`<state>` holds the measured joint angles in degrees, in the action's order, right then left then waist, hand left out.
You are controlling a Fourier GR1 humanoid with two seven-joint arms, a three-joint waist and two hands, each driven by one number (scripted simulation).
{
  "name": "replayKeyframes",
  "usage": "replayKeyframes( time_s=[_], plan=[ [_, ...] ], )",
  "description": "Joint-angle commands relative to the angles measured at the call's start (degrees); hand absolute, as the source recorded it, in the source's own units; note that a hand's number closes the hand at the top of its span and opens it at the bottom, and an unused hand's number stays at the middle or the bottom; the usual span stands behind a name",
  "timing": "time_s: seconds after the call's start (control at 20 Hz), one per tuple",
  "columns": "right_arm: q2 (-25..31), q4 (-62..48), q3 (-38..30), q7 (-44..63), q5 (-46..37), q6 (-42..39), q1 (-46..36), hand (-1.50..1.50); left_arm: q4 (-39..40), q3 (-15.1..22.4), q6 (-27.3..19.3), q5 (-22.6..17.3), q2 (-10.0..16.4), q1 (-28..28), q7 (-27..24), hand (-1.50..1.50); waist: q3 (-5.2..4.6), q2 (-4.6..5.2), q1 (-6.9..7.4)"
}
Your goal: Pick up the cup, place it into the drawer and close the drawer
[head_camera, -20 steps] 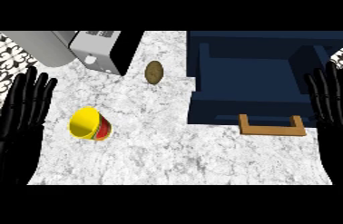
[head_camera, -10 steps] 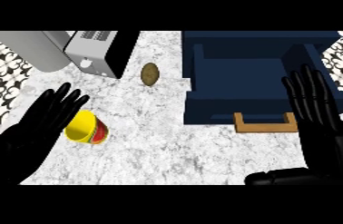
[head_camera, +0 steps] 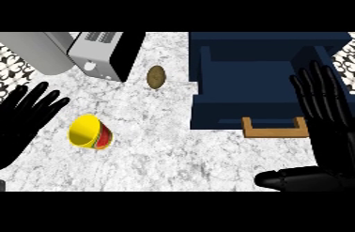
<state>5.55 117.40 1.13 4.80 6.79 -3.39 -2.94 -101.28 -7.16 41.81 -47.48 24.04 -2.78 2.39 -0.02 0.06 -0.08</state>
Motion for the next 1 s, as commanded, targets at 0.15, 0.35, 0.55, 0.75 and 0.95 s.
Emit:
replayKeyframes(
  time_s=[0.15,0.35,0.55,0.75,0.95],
  plan=[
    [-1.5,1.26,1.77,1.65,-1.24,0.09,-0.28,-1.5,3.53,-1.62,0.42,-3.37,0.67,-4.77,5.05,-1.5,0.02,-0.08,0.0],
    [-0.49,4.77,-0.82,4.32,0.84,-0.09,0.41,-1.5,1.15,-1.33,1.38,1.34,-3.0,-0.53,3.86,-1.5,0.02,-0.14,0.07],
    [-0.8,0.66,-0.03,0.76,-0.95,-1.34,-0.19,-1.5,7.19,-3.19,3.86,4.64,-3.77,-3.0,2.74,-1.5,0.01,-0.08,-0.01],
    [-1.76,-2.09,-0.71,-1.2,-1.91,-0.46,-0.55,-1.5,8.17,-4.77,4.71,7.37,-4.25,-2.63,1.89,-1.5,0.02,-0.07,0.07],
    [-1.25,-1.12,-1.33,1.48,-0.94,-0.31,-4.14,-1.5,16.97,-7.04,9.63,7.95,-1.46,-4.91,1.25,-1.5,0.0,0.0,-0.05]
  ],
)
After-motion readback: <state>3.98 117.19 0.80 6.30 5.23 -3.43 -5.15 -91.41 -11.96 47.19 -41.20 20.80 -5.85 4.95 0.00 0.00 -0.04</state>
